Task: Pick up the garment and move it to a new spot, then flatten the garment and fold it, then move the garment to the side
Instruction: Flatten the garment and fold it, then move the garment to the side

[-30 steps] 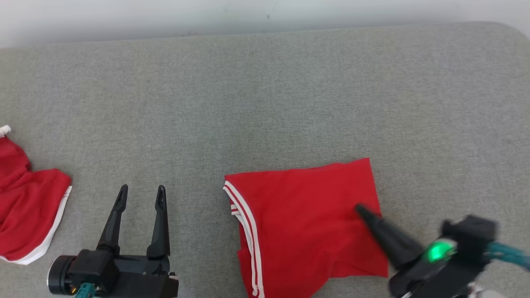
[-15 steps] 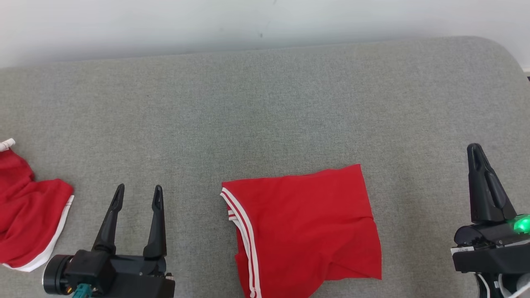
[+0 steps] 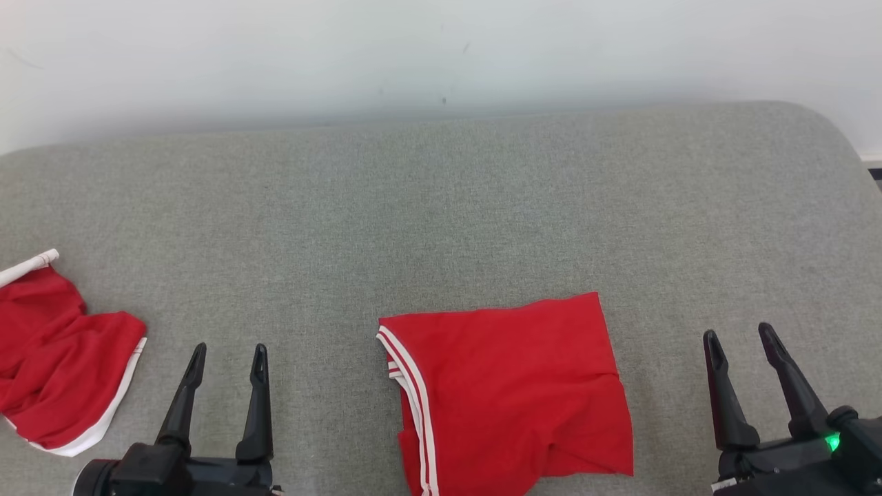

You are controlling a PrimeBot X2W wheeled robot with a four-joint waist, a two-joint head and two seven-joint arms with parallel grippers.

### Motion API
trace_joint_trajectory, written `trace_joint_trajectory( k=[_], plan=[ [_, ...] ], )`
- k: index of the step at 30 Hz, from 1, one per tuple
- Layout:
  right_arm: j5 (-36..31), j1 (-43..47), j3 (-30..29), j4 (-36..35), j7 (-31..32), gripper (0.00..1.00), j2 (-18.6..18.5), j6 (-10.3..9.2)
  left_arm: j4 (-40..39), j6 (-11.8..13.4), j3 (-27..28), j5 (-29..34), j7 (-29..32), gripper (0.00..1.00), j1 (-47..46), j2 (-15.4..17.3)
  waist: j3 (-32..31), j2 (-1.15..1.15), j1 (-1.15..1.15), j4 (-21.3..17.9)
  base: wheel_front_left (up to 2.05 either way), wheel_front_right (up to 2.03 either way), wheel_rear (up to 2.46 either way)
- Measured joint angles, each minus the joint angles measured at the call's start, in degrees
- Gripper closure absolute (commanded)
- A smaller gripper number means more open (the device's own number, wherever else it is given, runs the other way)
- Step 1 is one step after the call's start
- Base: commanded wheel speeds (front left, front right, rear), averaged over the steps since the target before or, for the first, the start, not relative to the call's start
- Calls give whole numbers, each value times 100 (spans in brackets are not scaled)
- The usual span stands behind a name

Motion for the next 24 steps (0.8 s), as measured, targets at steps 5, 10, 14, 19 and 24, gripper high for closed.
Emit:
trace_joint_trajectory(
  k=[5,10,14,19,24],
  plan=[
    [-71,156,-22,11,-7,0,35,0,60,5,7,-30,4,0,83,20,-116,0,0,-2,0,0,0],
    [-74,196,-29,3,-9,0,41,0,94,11,-2,-55,19,0,98,26,-130,0,0,0,0,0,0],
    [-58,194,-38,11,-4,0,40,0,114,13,-32,-63,22,0,96,27,-118,0,0,26,0,0,0],
    [64,116,5,48,60,0,-8,0,125,29,-97,-64,22,0,55,20,-59,0,0,57,0,0,0],
    [311,-90,347,391,318,0,-208,0,119,7,-216,-77,22,0,-83,-42,80,0,0,133,0,0,0]
  ],
)
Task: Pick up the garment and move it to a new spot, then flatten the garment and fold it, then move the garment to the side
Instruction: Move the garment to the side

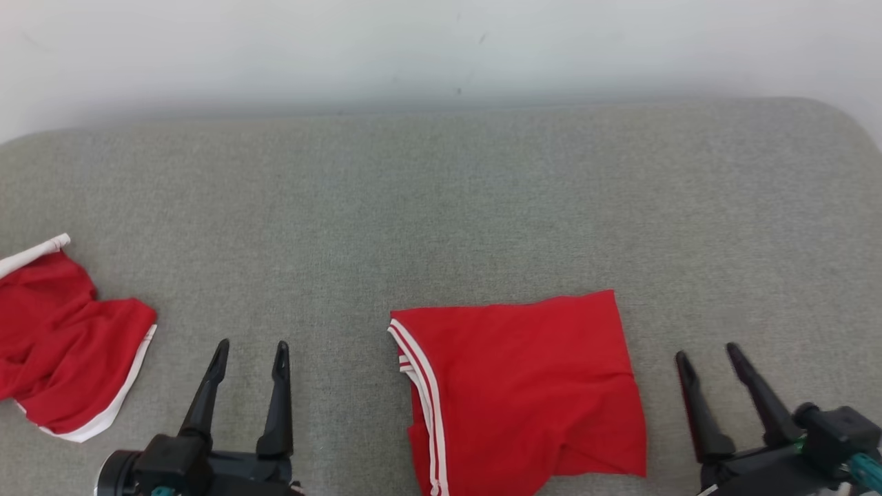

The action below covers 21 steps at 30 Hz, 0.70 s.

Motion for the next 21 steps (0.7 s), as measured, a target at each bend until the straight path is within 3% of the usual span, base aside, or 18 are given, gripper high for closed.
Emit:
trace_joint_trajectory(
  k=[10,17,18,19,20,21],
  plan=[
    [730,-463,794,1105,394,0,-90,0,104,-9,-127,0,-7,0,-232,-112,315,0,1,193,0,0,0],
    [1223,-620,1136,1455,1129,0,-137,0,74,-10,-98,1,-7,0,-297,-163,471,0,1,279,0,0,0],
    [1272,-612,1144,1410,1224,56,-191,0,63,-10,-83,2,-8,0,-307,-166,486,0,0,287,0,0,0],
    [1300,-586,1135,1341,1312,82,-241,0,48,-9,-68,4,-9,0,-311,-166,503,0,1,289,0,0,0],
    [1318,-538,1129,1256,1396,100,-292,0,31,-9,-45,10,-19,0,-313,-171,520,0,1,285,0,0,0],
    [1319,-495,1101,1176,1460,100,-334,0,10,-4,-22,10,-22,0,-313,-175,533,0,1,272,0,0,0]
  ],
)
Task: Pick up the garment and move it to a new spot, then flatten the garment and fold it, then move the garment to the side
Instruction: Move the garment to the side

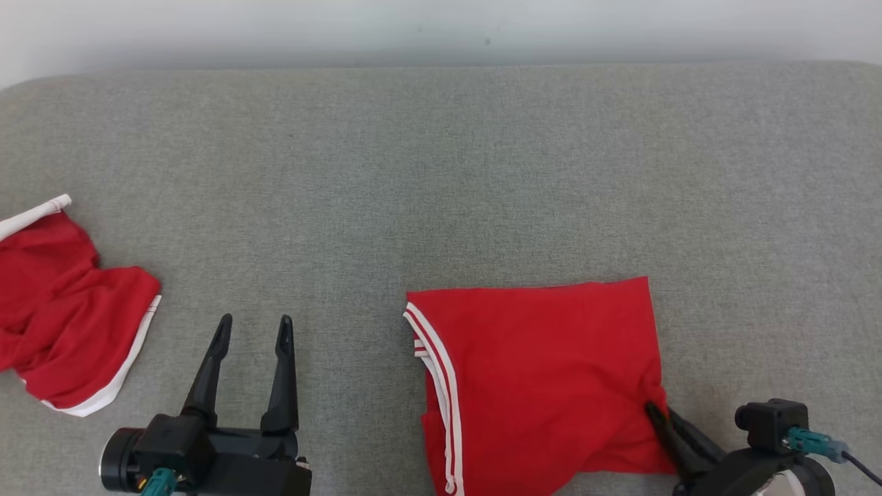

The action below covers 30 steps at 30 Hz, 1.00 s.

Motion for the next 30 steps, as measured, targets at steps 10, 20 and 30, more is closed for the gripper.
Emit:
trace_joint_trajectory(
  k=[10,20,30],
  plan=[
    [-702,211,-636,-1338,26,100,-732,4,-250,-44,159,107,0,0,-75,-13,185,0,0,-479,0,0,0],
    [-872,-743,-609,-737,-869,100,-855,4,-380,-91,146,253,0,0,-360,111,462,0,0,-1257,0,0,0],
    [-394,-2452,-572,1102,-1782,100,-975,4,-524,-209,-81,478,252,0,-882,292,994,0,1,-1931,0,0,0]
  ],
)
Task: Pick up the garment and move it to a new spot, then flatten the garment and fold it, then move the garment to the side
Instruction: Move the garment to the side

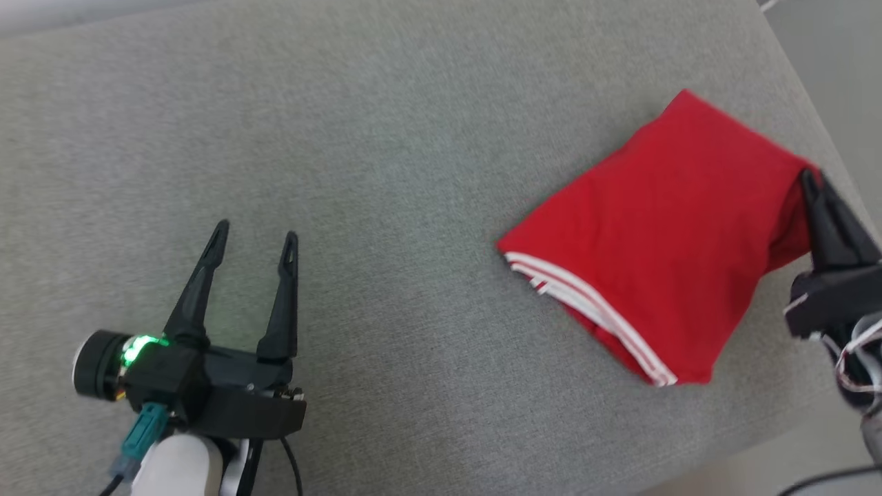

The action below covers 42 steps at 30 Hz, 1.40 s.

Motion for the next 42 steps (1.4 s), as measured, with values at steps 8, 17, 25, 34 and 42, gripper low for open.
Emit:
trace_joint_trajectory(
  k=[8,17,25,34,42],
  plan=[
    [191,-797,-764,1085,-45,100,-19,0,-196,-180,-342,174,259,0,-483,73,599,0,0,-255,0,0,0],
    [592,-1019,-509,1816,-46,33,18,0,-227,-242,-558,281,337,0,-691,60,924,0,0,-316,0,0,0],
    [703,-859,-999,1700,-45,0,-246,0,30,-193,-595,138,163,0,-615,-3,652,0,-1,-224,0,0,0],
    [1,120,-2347,18,-46,0,288,0,187,-20,-491,-75,-79,0,-203,-75,137,-1,-2,55,0,0,0],
    [-553,797,-2451,-1256,-46,0,825,0,247,121,-363,-247,-188,0,90,-125,-218,-1,-2,578,0,0,0]
  ],
)
